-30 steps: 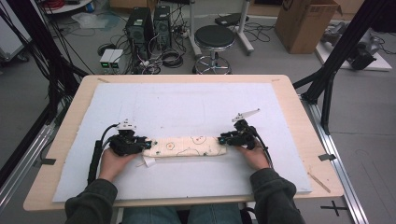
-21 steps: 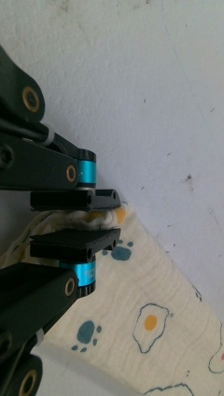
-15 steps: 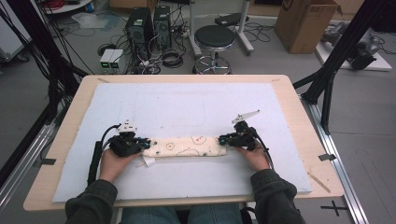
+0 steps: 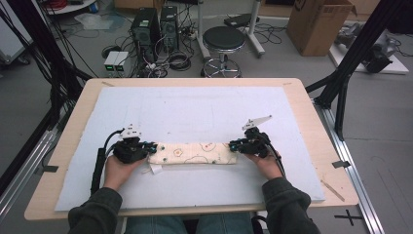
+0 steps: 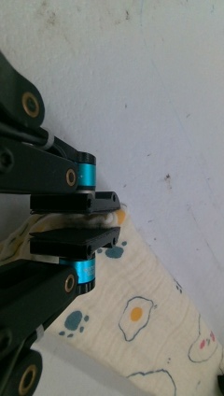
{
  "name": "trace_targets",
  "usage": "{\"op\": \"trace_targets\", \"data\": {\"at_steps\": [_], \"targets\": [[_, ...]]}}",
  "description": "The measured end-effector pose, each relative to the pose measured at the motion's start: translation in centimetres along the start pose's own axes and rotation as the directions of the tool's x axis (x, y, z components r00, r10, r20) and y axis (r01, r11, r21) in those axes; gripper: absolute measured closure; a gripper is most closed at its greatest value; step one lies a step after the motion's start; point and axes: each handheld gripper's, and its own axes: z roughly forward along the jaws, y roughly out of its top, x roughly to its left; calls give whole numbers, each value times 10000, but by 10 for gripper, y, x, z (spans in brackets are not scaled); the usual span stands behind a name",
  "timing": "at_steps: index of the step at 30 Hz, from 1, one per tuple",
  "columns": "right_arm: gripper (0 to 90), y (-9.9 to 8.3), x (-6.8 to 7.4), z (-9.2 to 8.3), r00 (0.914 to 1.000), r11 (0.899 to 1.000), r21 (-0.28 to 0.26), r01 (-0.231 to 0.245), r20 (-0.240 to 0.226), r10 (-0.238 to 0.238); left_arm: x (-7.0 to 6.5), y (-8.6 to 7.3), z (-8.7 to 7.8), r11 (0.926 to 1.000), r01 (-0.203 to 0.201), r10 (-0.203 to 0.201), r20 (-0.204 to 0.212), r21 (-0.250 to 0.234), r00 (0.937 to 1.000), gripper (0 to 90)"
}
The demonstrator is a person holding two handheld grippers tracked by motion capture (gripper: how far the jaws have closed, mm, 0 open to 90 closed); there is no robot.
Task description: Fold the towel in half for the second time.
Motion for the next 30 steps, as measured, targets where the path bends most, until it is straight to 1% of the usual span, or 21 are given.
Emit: {"op": "trace_targets", "data": {"at_steps": [1,2,5,9,13,15,19,20,23,26,28,29,30], "targets": [[800,0,1,-1,10000,9999,91,88,21,-88,-1,0,0,10000,22,-22,-2,-17,10000,814],[801,0,1,-2,9999,9999,70,153,81,-153,-2,1,-1,10000,-2,2,-26,-65,10000,815],[802,0,0,-5,9998,9998,32,183,105,-183,-5,4,-1,9998,-74,73,-6,-210,10000,819],[802,2,-2,-10,9998,9999,74,152,131,-153,-4,9,1,9996,-9,9,-16,-296,10000,821],[802,7,-3,-13,9993,9996,51,270,244,-271,-4,13,4,9994,101,-103,-59,-334,9999,821],[802,8,-5,-14,9994,9997,31,225,273,-225,-2,13,6,9991,232,-236,-112,-356,9997,822],[802,12,-9,-17,9994,9999,-16,161,306,-160,2,13,8,9974,543,-547,-87,-475,9985,823],[802,13,-9,-17,9993,9998,-10,212,317,-212,3,14,8,9973,553,-560,-127,-481,9984,823],[803,17,-12,-15,9993,9998,39,204,311,-206,3,20,9,9987,358,-366,-214,-358,9991,824],[804,21,-15,-15,9988,9998,-11,194,457,-194,4,27,10,9991,254,-264,-282,-341,9993,824],[804,22,-18,-16,9992,10000,-62,71,402,-68,6,32,10,9996,159,-166,-303,-248,9994,824],[804,22,-21,-16,9992,9998,-177,93,386,-86,6,34,11,9993,208,-218,-318,-309,9993,824],[804,22,-22,-16,9994,9997,-231,-16,348,24,6,35,11,9990,237,-249,-321,-374,9992,824]]}}
